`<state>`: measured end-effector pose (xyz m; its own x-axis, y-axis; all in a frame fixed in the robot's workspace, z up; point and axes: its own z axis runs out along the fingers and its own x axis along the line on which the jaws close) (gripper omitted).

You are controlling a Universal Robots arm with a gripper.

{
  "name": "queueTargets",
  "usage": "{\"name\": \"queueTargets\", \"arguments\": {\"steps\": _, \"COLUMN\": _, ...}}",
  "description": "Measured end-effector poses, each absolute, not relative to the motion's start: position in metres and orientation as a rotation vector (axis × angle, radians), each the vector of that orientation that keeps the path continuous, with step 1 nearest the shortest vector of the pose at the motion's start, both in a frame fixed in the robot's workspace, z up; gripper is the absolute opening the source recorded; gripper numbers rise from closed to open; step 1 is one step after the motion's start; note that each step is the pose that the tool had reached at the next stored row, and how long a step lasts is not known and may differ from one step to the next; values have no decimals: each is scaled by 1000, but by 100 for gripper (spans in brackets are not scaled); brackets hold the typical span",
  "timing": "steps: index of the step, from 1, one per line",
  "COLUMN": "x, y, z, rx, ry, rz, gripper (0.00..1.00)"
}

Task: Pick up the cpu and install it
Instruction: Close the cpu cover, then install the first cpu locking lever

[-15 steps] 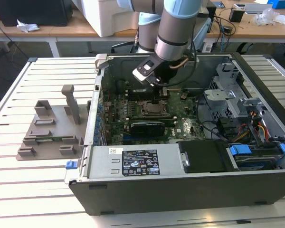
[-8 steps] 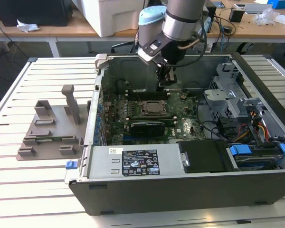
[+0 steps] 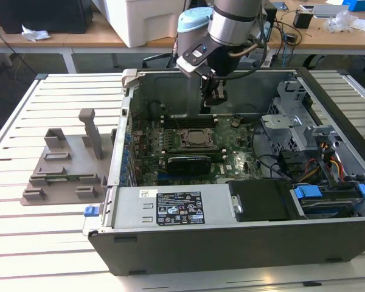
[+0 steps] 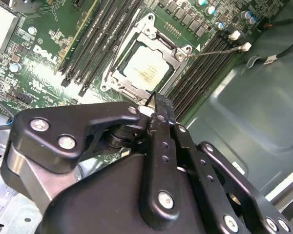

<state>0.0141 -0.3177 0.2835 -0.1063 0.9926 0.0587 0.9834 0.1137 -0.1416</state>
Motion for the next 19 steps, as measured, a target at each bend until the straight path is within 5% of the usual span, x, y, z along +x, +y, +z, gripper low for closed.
{"name": "queueTargets", "arguments": {"steps": 19, "x": 14, "y": -318, "z": 284, "rx": -1599, "ry": -2554, "rz": 135, "gripper": 11}}
